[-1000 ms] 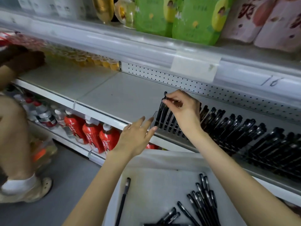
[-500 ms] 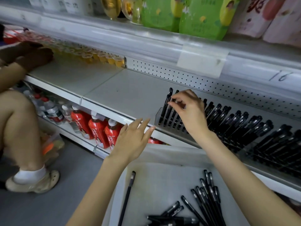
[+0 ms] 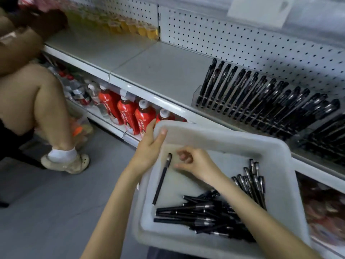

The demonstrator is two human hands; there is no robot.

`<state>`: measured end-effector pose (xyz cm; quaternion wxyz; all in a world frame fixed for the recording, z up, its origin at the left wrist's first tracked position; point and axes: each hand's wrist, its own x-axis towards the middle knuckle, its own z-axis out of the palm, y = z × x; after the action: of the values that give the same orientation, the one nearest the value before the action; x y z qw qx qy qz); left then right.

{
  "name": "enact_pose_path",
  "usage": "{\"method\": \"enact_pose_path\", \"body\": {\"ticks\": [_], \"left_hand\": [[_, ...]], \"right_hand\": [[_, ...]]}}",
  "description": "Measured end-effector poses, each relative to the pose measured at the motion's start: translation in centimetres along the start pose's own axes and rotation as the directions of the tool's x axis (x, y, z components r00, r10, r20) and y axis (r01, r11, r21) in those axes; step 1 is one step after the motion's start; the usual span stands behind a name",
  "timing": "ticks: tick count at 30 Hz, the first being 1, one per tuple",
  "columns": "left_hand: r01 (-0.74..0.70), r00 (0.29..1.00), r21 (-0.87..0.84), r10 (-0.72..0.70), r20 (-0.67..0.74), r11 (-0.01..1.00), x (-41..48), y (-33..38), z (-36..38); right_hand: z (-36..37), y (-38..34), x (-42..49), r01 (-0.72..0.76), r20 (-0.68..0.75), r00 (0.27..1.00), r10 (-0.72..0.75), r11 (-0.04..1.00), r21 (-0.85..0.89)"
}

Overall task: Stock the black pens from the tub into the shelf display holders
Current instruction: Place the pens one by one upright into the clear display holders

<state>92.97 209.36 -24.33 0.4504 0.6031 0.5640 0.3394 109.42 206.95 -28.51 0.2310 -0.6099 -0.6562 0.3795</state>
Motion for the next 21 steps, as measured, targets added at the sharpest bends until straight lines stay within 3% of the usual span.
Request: {"method": "enact_pose_path", "body": {"ticks": [6,16,21], "left_hand": [[0.034,0.999,-0.149,-0.031,0.022,0.988,0.0,-1.0,-0.5],[0.082,0.997,-0.204,-0.082,0.008,0.976,-0.3,-1.4,-0.4],[0.104,0.994,-0.205,-0.105,0.008,0.973,-0.5,-1.4,-0.4]], "right_hand": [[2.4,-0.2,0.0,0.033,-0.021,0.999,-0.034,0.996,-0.084],[5.4,-0.3,-0.8,0.093,0.052,0.995,-0.083,0.966,-0.242],[5.2,-0.7,-1.1,0.099,0.054,0.995,-0.090,0.975,-0.198]]}}
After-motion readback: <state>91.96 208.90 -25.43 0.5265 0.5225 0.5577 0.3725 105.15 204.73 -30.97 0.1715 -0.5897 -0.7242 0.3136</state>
